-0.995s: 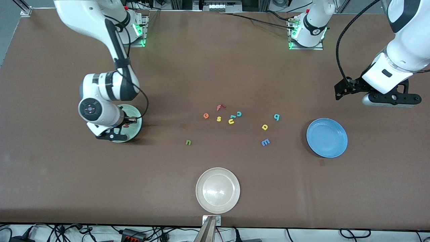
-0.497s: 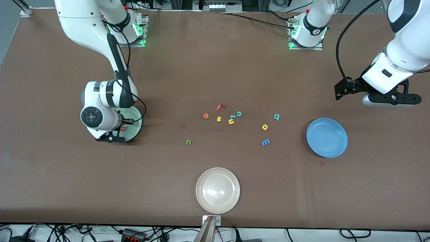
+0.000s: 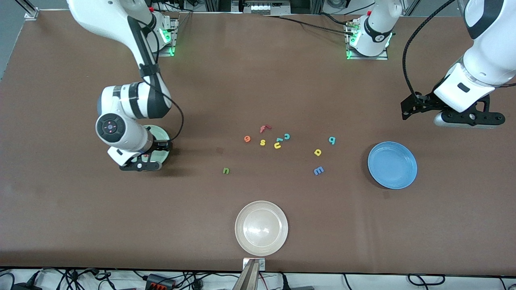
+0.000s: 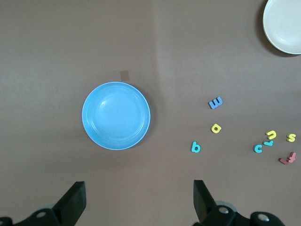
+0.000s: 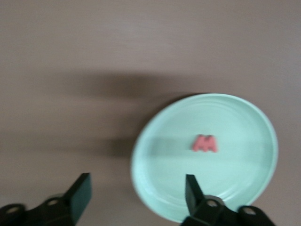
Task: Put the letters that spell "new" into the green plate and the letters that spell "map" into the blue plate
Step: 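Reach the right gripper to the orange 6 while the left gripper reaches the blue 3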
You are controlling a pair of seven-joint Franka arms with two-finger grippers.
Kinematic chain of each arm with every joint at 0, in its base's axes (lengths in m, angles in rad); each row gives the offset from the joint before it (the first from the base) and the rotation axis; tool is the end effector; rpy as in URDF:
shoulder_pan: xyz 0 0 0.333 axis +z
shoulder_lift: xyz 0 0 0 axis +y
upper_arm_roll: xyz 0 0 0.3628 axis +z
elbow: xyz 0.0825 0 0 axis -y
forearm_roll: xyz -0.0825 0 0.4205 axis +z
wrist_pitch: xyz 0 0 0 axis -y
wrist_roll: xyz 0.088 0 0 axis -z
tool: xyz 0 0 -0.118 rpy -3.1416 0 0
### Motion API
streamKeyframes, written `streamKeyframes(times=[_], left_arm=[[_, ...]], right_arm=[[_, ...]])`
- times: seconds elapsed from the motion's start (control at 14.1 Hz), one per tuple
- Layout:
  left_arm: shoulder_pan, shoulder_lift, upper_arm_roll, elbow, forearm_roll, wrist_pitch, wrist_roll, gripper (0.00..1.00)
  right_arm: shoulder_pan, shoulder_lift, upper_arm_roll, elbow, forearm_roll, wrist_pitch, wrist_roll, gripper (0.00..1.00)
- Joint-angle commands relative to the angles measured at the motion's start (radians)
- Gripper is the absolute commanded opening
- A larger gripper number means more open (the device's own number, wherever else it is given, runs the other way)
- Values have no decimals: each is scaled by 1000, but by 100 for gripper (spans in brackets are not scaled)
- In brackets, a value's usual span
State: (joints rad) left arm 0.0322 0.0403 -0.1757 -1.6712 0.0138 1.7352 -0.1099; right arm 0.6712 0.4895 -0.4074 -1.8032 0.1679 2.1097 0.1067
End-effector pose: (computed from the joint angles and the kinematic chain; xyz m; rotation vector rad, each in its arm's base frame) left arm 0.6097 -0.0847 0.5994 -3.1374 0.0556 -0.0392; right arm 0.6487 0.2072 0.2895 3.0557 0.1381 -0.1917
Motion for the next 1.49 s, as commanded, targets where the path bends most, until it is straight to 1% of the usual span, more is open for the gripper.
streamKeyframes(times=[0.0,0.14,0.21,0.43,0.57,0.71,0.78,0.85,0.92,1.07,1.28,1.42], left_arm=[[-14,44,-8,31,-29,-16,-1,100],[-49,71,-18,45,-23,12,-8,100],[-49,87,-19,48,-18,15,-8,100],[-58,127,-21,50,-20,17,6,100],[-72,194,-25,59,-28,26,22,100],[-110,278,-41,71,-17,117,67,100],[-147,320,-41,70,-11,156,85,100],[-178,361,-39,68,-9,191,111,100],[-202,395,-39,62,-8,233,127,100],[-244,459,-39,53,15,326,223,100],[-255,553,-39,39,41,492,439,100],[-253,608,-38,19,49,594,524,100]], right_arm=[[94,14,-1,21,24,35,5,100],[151,61,-1,57,111,68,8,100],[190,84,-1,71,143,79,8,100],[258,150,-2,122,150,104,80,100],[301,202,-2,148,151,133,140,100],[339,250,-1,176,156,167,157,100],[350,262,-1,191,171,171,203,100],[363,271,-1,199,182,173,258,100],[372,279,-1,208,183,173,289,97],[378,284,-1,220,186,173,338,96],[390,300,-1,225,186,174,428,93],[392,302,1,226,199,174,464,90]])
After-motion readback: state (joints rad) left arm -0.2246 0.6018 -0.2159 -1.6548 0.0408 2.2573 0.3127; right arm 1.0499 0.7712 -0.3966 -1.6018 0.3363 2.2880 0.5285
